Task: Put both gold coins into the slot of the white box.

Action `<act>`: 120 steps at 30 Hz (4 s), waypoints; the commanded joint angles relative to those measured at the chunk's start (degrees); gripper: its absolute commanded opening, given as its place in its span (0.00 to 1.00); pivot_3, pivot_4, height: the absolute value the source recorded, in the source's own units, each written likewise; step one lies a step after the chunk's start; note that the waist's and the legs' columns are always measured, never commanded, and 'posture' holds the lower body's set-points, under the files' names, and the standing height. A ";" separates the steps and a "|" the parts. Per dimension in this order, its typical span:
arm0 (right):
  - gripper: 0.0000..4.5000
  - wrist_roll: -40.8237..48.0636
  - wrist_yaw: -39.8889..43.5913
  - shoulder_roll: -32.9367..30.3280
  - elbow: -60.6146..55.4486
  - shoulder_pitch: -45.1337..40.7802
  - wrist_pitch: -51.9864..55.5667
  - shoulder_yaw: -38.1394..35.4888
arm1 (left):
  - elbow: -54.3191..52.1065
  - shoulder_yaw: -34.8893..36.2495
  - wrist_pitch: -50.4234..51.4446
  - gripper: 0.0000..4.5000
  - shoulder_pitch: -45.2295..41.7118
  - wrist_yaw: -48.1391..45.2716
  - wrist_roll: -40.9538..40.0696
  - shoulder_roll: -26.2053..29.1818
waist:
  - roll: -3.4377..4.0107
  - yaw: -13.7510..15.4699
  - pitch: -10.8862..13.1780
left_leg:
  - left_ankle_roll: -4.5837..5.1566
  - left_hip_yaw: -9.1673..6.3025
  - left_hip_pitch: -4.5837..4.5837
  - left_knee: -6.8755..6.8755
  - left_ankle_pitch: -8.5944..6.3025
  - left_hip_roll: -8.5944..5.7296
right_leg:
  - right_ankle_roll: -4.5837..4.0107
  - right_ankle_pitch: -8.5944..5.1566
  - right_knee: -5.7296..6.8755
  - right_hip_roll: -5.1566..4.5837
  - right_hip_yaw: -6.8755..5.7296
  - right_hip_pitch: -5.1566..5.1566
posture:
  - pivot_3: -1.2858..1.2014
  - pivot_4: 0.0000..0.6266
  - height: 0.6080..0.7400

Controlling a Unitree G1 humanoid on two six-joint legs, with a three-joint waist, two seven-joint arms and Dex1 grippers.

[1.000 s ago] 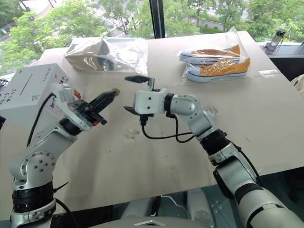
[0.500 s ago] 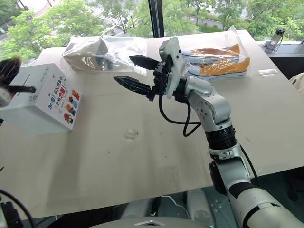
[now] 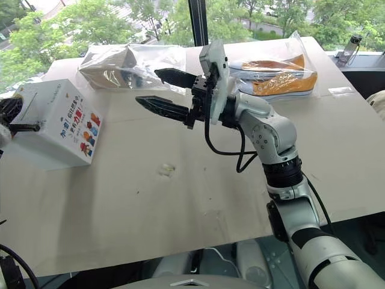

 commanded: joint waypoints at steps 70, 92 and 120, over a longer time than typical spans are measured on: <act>0.20 -29.41 2.87 2.51 14.57 12.64 -17.10 22.18 | -30.07 -0.58 -2.65 0.75 32.29 -39.74 -8.45 0.54 | 0.02 0.06 -0.27 | -0.02 0.22 0.17 0.20 0.02 0.05 | -0.08 0.08 0.06 0.00 -0.05 0.19 | 0.52 0.24 1.00; 0.01 -10.13 3.41 9.96 6.08 10.92 2.37 8.16 | -28.69 1.46 2.20 0.75 20.52 -29.90 -27.16 -10.74 | 0.01 0.18 -0.28 | 0.00 0.05 0.15 0.22 0.01 0.06 | -0.07 0.09 0.08 0.00 -0.19 0.20 | 0.52 0.24 1.00; 0.00 34.75 -26.84 23.65 3.10 4.46 11.55 -8.96 | -30.65 -17.07 -10.57 0.38 4.92 -1.93 -47.50 -42.11 | -0.19 0.05 -0.41 | 0.01 0.34 0.13 0.39 0.03 0.02 | 0.08 0.21 0.15 0.04 0.03 0.21 | 0.52 0.24 1.00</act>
